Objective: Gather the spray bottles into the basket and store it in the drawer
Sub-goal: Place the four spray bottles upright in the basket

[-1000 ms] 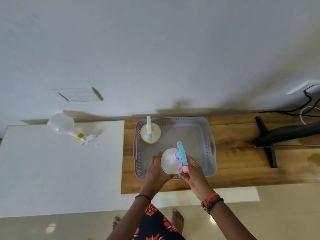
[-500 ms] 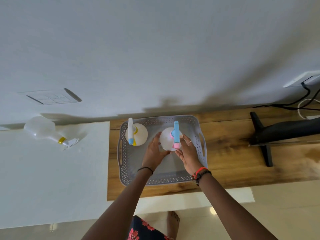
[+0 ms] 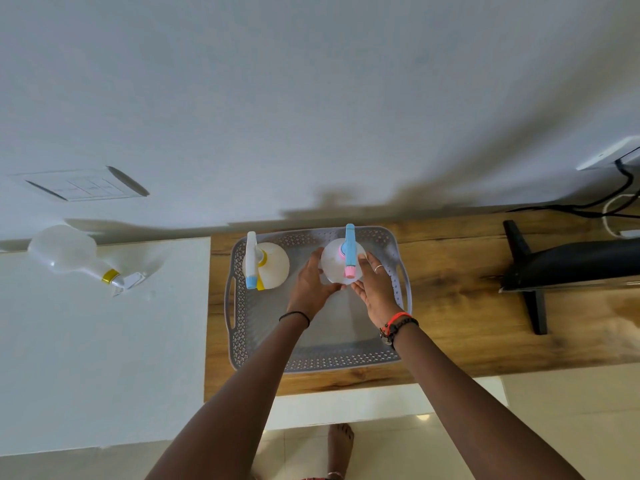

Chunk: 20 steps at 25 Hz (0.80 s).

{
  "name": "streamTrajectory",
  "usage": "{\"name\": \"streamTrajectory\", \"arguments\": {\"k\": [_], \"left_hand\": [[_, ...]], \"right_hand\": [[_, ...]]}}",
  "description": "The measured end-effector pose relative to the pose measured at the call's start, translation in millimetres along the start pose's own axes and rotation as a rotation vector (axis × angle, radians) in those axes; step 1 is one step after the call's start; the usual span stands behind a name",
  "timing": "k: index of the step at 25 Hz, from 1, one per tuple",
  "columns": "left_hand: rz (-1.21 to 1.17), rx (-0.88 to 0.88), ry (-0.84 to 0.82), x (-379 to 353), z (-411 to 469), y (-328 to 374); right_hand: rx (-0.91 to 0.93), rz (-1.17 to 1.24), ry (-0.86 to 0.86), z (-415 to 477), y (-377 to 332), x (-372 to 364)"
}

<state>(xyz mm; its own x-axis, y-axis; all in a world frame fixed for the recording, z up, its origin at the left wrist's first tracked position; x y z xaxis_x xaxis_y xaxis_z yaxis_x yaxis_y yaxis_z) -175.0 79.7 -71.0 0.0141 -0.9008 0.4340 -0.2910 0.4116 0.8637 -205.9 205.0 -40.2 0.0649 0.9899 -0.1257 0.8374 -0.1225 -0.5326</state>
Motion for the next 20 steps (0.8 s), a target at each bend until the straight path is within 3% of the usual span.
{"name": "streamTrajectory", "arguments": {"k": [9, 13, 20], "left_hand": [[0.022, 0.011, 0.002, -7, 8, -5], [0.037, 0.039, 0.015, -8, 4, -7], [0.041, 0.064, 0.035, 2, -27, -20]], "right_hand": [[-0.003, -0.079, 0.007, 18, -1, 5], [-0.048, -0.108, 0.100, 19, 4, 7], [-0.137, 0.034, 0.206, 5, 30, 10]]}}
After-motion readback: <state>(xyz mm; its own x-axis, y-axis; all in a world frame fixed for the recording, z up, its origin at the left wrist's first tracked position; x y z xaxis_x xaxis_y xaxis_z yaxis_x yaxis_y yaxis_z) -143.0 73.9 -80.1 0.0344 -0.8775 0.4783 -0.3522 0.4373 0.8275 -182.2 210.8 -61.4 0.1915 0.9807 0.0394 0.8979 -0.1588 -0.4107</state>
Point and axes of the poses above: each hand's wrist, its own z-axis towards the middle knuckle, its own x-axis out of the back of the hand, y = z × x, the point moved 2 cm from there along z, towards the middle knuckle, and after that the axes turned 10 degrees about -x, right-handed, at the moved point
